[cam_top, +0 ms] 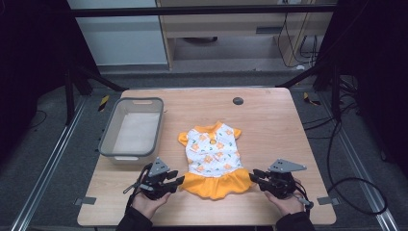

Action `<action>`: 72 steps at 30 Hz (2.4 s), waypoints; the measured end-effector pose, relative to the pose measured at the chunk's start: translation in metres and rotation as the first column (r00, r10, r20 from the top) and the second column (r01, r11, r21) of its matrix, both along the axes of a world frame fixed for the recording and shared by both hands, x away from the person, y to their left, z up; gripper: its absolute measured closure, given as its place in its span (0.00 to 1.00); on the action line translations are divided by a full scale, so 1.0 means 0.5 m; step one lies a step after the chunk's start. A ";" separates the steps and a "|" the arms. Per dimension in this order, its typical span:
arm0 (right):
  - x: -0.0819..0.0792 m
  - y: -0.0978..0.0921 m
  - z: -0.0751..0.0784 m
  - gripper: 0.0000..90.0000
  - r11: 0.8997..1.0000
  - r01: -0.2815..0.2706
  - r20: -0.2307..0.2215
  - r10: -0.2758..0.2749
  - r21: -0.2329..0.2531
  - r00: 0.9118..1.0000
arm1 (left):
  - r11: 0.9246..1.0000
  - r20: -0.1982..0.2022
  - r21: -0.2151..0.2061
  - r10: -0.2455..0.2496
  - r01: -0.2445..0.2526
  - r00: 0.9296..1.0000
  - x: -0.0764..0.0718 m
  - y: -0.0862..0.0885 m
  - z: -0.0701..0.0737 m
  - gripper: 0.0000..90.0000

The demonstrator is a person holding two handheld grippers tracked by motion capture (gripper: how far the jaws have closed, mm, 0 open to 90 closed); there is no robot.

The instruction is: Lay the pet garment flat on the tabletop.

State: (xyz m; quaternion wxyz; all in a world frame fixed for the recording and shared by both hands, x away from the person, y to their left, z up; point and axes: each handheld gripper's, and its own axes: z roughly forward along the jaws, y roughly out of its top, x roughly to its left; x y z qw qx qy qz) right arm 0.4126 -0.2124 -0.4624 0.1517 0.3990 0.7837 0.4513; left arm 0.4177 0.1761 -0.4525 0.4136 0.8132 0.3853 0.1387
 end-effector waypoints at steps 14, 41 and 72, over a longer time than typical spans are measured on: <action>0.067 0.054 -0.012 1.00 0.999 -0.034 -0.015 0.035 0.026 0.999 | 0.998 0.028 0.061 -0.038 0.036 0.999 0.041 -0.098 -0.024 0.92; 0.001 0.106 -0.072 1.00 0.974 -0.211 -0.190 0.193 -0.079 0.963 | 0.974 -0.062 0.201 -0.091 0.102 0.994 0.009 -0.081 -0.072 0.87; 0.007 0.119 -0.053 1.00 0.986 -0.141 -0.055 0.136 -0.094 0.989 | 0.989 0.050 0.058 0.133 -0.136 0.990 0.204 -0.073 0.003 0.99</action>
